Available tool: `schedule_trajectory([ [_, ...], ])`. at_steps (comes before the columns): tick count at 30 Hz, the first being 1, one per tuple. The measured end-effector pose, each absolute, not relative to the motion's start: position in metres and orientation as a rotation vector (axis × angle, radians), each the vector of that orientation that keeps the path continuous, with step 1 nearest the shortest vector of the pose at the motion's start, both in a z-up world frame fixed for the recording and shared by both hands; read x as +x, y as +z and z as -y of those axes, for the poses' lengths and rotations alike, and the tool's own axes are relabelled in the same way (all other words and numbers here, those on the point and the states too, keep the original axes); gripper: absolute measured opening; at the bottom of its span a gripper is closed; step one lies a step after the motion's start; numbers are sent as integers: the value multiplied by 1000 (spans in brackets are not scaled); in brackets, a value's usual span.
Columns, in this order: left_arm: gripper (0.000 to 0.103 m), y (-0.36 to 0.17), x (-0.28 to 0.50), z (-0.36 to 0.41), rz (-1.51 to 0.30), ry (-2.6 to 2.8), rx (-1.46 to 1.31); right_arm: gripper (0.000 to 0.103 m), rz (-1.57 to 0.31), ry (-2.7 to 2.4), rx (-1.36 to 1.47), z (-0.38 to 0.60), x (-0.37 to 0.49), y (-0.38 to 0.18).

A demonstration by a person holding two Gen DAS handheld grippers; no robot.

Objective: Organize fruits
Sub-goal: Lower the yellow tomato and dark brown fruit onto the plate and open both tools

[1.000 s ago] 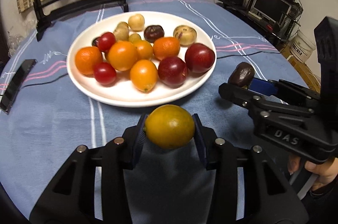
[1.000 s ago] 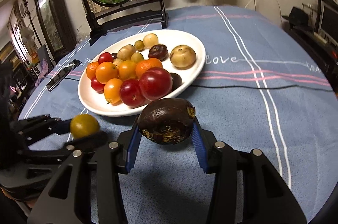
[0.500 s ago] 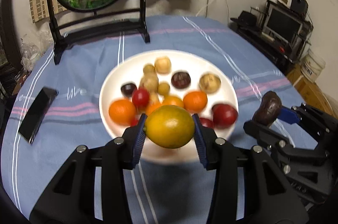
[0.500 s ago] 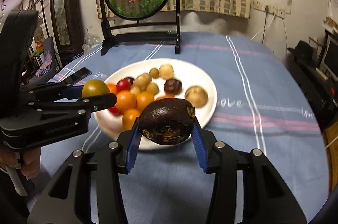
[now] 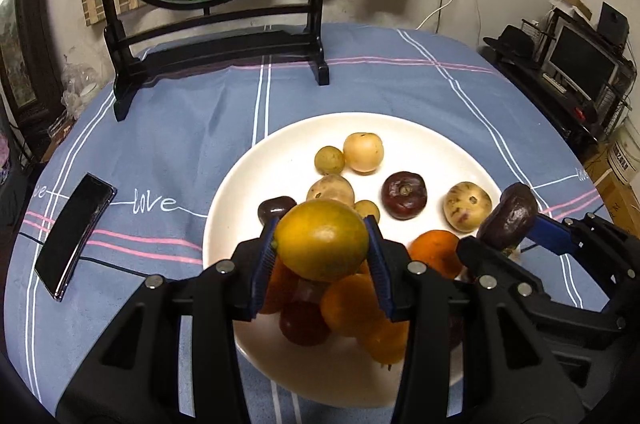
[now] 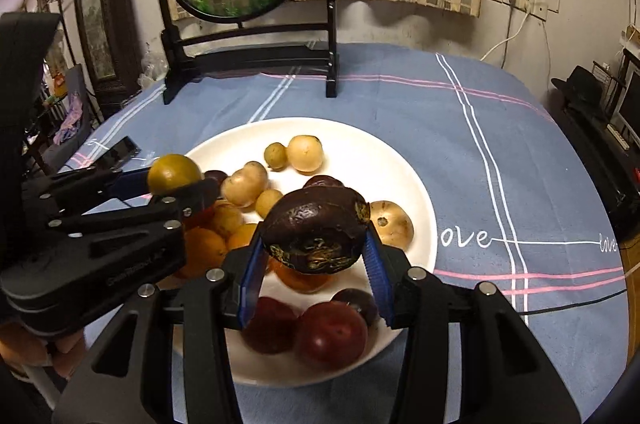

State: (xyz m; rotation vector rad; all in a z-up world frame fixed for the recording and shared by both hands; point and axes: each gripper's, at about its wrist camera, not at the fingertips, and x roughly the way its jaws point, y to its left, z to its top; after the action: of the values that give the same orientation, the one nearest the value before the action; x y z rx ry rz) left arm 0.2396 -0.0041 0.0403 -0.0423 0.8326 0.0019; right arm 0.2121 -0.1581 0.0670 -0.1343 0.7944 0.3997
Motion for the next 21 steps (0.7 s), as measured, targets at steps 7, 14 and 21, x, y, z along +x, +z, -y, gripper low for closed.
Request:
schedule_trajectory([
  [7,44,39,245,12,-813,31,-10,59,-808,377,-135,159,221,51],
  [14,71,44,241,16,-780,40,-17,68,-765,376,-122,167,214,56],
  [21,79,49,226,17,-767,50,-15,68,-755,362,-79,182,203,61],
])
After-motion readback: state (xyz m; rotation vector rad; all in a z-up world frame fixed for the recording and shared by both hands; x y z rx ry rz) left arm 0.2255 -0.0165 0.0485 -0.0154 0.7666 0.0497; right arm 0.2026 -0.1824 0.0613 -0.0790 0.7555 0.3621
